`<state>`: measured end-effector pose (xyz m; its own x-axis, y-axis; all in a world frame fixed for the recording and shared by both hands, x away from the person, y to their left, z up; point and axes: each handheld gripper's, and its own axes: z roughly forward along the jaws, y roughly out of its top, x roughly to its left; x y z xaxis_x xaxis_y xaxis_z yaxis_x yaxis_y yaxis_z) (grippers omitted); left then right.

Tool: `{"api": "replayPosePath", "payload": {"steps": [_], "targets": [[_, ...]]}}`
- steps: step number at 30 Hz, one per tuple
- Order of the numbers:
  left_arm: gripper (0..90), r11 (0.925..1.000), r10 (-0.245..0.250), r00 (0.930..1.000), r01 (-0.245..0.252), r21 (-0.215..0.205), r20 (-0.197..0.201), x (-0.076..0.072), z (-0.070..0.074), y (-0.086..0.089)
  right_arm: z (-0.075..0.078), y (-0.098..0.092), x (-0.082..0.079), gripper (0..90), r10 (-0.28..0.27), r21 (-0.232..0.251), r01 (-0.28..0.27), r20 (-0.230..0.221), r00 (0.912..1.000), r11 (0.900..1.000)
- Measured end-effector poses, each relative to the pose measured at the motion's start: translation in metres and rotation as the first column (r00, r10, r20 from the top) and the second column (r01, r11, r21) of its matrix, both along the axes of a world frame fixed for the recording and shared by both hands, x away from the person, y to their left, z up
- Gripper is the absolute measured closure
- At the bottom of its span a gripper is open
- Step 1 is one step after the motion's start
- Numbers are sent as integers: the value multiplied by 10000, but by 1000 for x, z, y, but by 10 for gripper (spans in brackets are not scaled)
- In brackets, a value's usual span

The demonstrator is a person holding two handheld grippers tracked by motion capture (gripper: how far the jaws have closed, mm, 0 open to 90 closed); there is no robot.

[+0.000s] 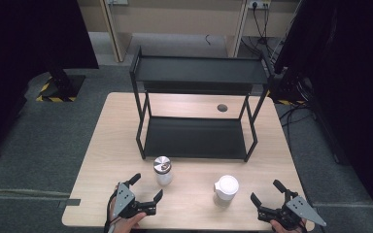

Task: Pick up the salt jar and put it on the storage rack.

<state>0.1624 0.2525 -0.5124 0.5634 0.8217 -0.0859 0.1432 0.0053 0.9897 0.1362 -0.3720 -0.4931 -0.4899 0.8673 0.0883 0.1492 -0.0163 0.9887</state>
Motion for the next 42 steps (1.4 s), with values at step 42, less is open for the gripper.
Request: {"api": "replayPosePath", "payload": {"steps": [42], "targets": [[9, 9989, -22, 10000, 23, 468, -22, 35, 13, -31, -3, -3, -1, 1, -151, 246, 151, -16, 9999, 9996]]}}
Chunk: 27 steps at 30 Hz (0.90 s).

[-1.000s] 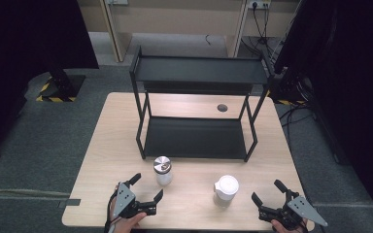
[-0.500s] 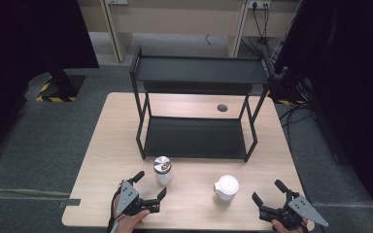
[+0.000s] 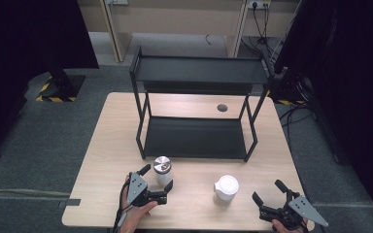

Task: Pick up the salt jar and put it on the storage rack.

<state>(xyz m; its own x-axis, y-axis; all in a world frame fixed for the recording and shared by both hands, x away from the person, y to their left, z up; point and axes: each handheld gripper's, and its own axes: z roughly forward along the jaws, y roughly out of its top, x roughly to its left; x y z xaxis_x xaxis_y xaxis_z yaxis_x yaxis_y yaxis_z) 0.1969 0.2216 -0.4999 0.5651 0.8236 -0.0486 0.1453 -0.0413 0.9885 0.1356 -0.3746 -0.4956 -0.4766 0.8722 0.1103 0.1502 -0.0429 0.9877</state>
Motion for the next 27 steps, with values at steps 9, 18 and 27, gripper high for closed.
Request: {"api": "replayPosePath", "payload": {"steps": [9, 18, 27], "targets": [[13, 9997, 190, 9997, -187, 154, -173, 14, 1, -6, 0, -1, 0, 1, 8, 36, -8, 3, 10000, 10000], [39, 9997, 172, 9994, -167, 155, -290, 27, 1, -8, 0, -1, 0, 2, 9, 40, -9, -2, 10000, 10000], [108, 9992, 179, 9986, -161, 364, -493, 29, 3, -10, 0, -1, 0, 1, -5, 59, 5, -1, 10000, 10000]]}}
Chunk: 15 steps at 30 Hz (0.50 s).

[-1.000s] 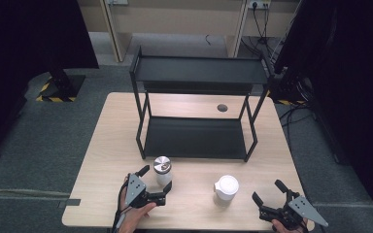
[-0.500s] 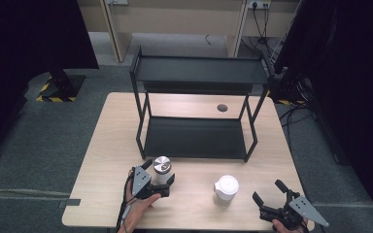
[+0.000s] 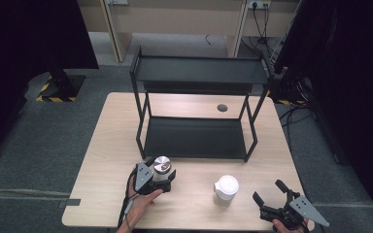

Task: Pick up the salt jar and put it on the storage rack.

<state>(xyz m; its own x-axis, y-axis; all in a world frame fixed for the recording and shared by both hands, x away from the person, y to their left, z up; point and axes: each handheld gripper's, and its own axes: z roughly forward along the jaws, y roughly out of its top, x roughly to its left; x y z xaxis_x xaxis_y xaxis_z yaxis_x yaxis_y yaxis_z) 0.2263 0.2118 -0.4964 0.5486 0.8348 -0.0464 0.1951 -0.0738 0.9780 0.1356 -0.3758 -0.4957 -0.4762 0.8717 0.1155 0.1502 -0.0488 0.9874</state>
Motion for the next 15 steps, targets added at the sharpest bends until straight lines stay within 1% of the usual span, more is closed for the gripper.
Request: {"api": "replayPosePath", "payload": {"steps": [7, 9, 10, 11, 12, 15], "targets": [[210, 9995, 54, 9999, -51, 297, -89, 0, 3, -1, 0, 0, 0, 2, -10, 22, 10, -19, 10000, 10000], [242, 9995, 80, 9999, -76, 315, -107, 0, 3, -1, 0, 0, 0, 2, -5, 23, 5, -20, 10000, 10000], [242, 9994, 107, 9999, -102, 340, -129, 0, 3, -2, 0, 0, 0, 2, -5, 23, 5, -20, 10000, 10000], [256, 9996, 59, 9998, -54, 286, -196, 1, 3, -1, 0, 0, 0, 2, -4, 25, 4, -20, 10000, 10000], [294, 9996, -41, 9996, 48, 270, -264, 1, 4, 0, 0, 0, 0, 1, -6, 31, 6, -27, 10000, 10000], [306, 9994, -24, 9996, 33, 334, -290, 1, 6, -1, 0, 0, 0, 1, -8, 35, 9, -29, 10000, 10000]]}}
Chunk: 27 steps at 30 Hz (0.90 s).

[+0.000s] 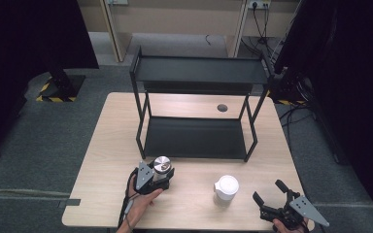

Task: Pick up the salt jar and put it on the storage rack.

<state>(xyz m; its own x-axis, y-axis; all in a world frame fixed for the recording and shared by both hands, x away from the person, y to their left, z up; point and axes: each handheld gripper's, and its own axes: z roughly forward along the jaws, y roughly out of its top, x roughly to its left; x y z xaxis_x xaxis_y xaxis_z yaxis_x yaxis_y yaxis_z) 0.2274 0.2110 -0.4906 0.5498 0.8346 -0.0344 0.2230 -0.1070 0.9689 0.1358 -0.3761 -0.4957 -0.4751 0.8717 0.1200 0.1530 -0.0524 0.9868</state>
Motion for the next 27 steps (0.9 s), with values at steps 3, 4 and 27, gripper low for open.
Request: {"api": "replayPosePath", "payload": {"steps": [3, 4, 27], "targets": [[309, 10000, 56, 10000, -56, -60, -75, 0, 1, 0, 0, 0, 0, 2, 1, 7, -1, 1, 10000, 10000], [310, 10000, 56, 10000, -56, -60, -75, 0, 1, 0, 0, 0, 0, 2, 1, 7, -1, 1, 10000, 10000], [311, 9986, -449, 9982, 461, -275, 402, -6, 37, 6, 0, 0, 0, 1, 4, 13, -4, 12, 10000, 10000]]}}
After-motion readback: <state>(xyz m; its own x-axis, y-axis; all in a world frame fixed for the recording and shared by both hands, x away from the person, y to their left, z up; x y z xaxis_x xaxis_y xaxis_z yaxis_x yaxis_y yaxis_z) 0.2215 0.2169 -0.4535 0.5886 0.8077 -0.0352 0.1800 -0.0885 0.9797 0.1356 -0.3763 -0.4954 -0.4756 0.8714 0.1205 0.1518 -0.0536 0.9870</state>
